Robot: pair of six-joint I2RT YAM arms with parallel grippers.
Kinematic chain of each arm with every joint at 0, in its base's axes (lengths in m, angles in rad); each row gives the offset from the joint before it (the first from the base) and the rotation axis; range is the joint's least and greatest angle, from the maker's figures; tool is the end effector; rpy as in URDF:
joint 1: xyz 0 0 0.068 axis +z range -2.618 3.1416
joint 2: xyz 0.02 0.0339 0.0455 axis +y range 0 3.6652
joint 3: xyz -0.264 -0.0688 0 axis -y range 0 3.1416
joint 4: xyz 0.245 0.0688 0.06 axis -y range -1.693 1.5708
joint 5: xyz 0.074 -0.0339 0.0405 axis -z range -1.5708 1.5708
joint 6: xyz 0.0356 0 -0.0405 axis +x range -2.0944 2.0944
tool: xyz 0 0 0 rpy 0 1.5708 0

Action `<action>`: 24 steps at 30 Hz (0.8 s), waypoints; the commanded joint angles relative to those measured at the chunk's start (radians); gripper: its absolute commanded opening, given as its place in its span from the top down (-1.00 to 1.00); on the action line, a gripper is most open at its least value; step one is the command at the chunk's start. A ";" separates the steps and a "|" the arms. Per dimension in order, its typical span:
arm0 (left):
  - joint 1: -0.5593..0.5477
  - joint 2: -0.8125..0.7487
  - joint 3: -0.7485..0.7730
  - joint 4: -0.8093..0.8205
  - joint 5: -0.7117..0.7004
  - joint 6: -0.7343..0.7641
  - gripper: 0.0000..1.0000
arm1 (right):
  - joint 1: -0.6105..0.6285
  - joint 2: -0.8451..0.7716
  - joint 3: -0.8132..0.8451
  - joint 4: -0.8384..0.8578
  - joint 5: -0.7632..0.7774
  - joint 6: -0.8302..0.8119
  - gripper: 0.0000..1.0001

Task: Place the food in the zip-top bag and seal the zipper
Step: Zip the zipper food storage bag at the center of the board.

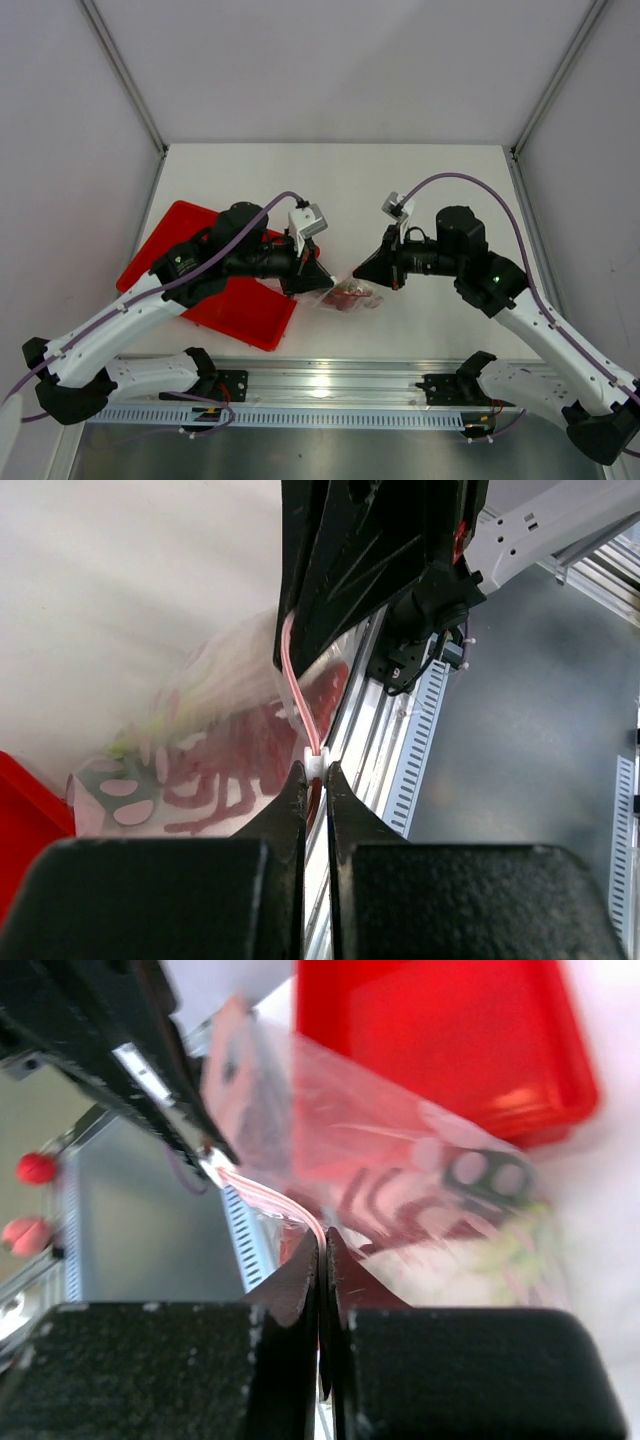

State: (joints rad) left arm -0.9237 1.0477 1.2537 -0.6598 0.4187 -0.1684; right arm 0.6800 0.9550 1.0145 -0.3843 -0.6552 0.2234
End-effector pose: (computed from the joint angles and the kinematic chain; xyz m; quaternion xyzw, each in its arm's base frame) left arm 0.1159 -0.1774 0.4043 0.4082 0.7305 -0.4198 0.3514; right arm 0.1461 0.1460 0.3708 -0.3569 0.7065 0.4763 0.3830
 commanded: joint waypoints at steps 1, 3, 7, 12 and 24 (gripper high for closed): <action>0.002 -0.029 0.038 0.005 0.017 -0.020 0.99 | -0.059 -0.033 0.039 -0.068 0.239 -0.019 1.00; 0.002 -0.034 0.038 0.003 0.008 -0.020 0.99 | -0.074 -0.042 0.039 -0.085 0.290 -0.009 1.00; 0.002 -0.044 0.039 -0.003 -0.006 -0.019 0.99 | -0.120 -0.061 0.041 -0.119 0.344 0.001 1.00; 0.002 -0.057 0.044 -0.029 -0.035 -0.011 0.99 | -0.168 -0.093 0.042 -0.148 0.368 0.005 1.00; 0.003 -0.097 0.018 -0.081 -0.087 -0.005 0.99 | -0.198 -0.147 0.056 -0.223 0.410 -0.006 1.00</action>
State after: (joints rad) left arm -0.9222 0.9993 1.2537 -0.7006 0.3401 -0.1673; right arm 0.5026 0.8261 1.0264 -0.5838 -0.3401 0.2344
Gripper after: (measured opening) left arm 0.033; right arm 0.009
